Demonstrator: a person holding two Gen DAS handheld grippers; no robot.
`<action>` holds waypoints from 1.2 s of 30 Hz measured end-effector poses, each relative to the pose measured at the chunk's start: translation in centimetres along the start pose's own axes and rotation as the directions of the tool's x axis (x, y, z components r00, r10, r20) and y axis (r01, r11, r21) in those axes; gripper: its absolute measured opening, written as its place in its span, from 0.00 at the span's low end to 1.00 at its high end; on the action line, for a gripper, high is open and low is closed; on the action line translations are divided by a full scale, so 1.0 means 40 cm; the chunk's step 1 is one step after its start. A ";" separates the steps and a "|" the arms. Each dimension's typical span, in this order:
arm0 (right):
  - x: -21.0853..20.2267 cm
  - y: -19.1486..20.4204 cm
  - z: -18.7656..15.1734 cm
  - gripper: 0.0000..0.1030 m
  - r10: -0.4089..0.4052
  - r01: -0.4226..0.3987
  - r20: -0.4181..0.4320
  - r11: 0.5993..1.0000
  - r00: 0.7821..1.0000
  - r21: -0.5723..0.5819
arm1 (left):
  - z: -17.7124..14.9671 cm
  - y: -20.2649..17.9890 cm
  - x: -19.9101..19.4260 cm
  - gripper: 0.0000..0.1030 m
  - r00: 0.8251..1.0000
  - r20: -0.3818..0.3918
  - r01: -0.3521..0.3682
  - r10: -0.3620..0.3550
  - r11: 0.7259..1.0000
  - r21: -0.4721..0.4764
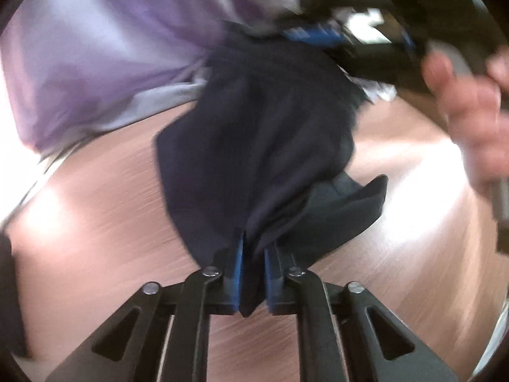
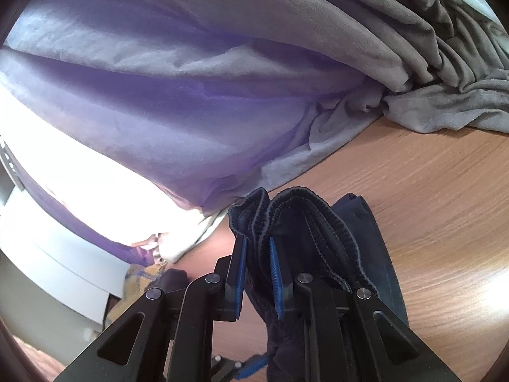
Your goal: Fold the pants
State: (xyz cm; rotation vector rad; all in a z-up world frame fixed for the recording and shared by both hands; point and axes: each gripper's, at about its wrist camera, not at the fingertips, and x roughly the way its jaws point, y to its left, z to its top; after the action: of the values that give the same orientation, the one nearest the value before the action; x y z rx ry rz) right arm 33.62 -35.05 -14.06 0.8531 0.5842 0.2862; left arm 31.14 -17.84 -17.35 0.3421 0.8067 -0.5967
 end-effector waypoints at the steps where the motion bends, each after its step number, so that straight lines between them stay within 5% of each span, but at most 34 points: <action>1: 0.000 -0.002 0.000 0.16 -0.006 0.006 -0.001 1.000 1.000 -0.001 | -0.004 0.017 -0.013 0.12 1.000 0.009 -0.012 0.012 0.999 -0.038; 6: 0.018 -0.026 -0.012 0.16 -0.025 0.025 -0.027 0.999 0.999 0.021 | -0.022 0.054 -0.057 0.18 0.992 0.052 -0.110 0.115 0.990 -0.089; 8: 0.031 -0.031 -0.020 0.16 -0.026 0.027 -0.045 0.999 0.999 0.032 | -0.028 0.052 -0.047 0.32 0.991 0.033 -0.126 0.129 0.990 -0.066; 13: 0.049 -0.023 -0.033 0.16 -0.050 0.052 -0.069 0.998 0.996 0.021 | -0.036 0.050 -0.009 0.37 0.988 -0.042 -0.148 0.147 0.988 -0.034; 15: 0.055 -0.030 -0.034 0.16 -0.070 0.072 -0.085 0.997 0.994 0.022 | -0.034 0.045 0.003 0.36 0.986 -0.057 -0.155 0.154 0.988 -0.014; 17: 0.057 -0.037 -0.034 0.16 -0.114 0.115 -0.090 0.993 0.989 0.013 | -0.043 0.052 -0.005 0.15 0.989 -0.061 -0.138 0.136 0.990 -0.030; 18: 0.058 -0.039 -0.033 0.16 -0.144 0.145 -0.090 0.989 0.985 0.004 | -0.047 0.054 -0.011 0.12 0.990 -0.059 -0.130 0.128 0.991 -0.033; 26: 0.092 -0.093 -0.051 0.16 -0.311 0.312 -0.130 0.950 0.942 -0.012 | -0.078 0.046 -0.036 0.10 0.989 -0.055 -0.136 0.136 0.991 -0.005; 29: 0.081 -0.087 -0.060 0.24 -0.327 0.328 -0.115 0.945 0.938 -0.016 | -0.080 0.050 -0.039 0.14 0.990 -0.064 -0.130 0.129 0.991 -0.018; 31: 0.052 -0.060 -0.071 0.44 -0.381 0.379 -0.092 0.925 0.920 -0.041 | -0.085 0.054 -0.044 0.16 0.990 -0.063 -0.125 0.123 0.992 -0.024; 36: -0.029 -0.008 -0.128 0.51 -0.403 0.400 -0.055 0.915 0.914 -0.048 | -0.094 0.053 -0.050 0.19 0.990 -0.062 -0.125 0.124 0.992 -0.023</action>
State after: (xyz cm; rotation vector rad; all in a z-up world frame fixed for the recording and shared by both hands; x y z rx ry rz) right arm 29.67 -32.59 -16.51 0.6715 0.7971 -0.0527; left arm 29.20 -13.57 -18.14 0.3849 0.8445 -0.4600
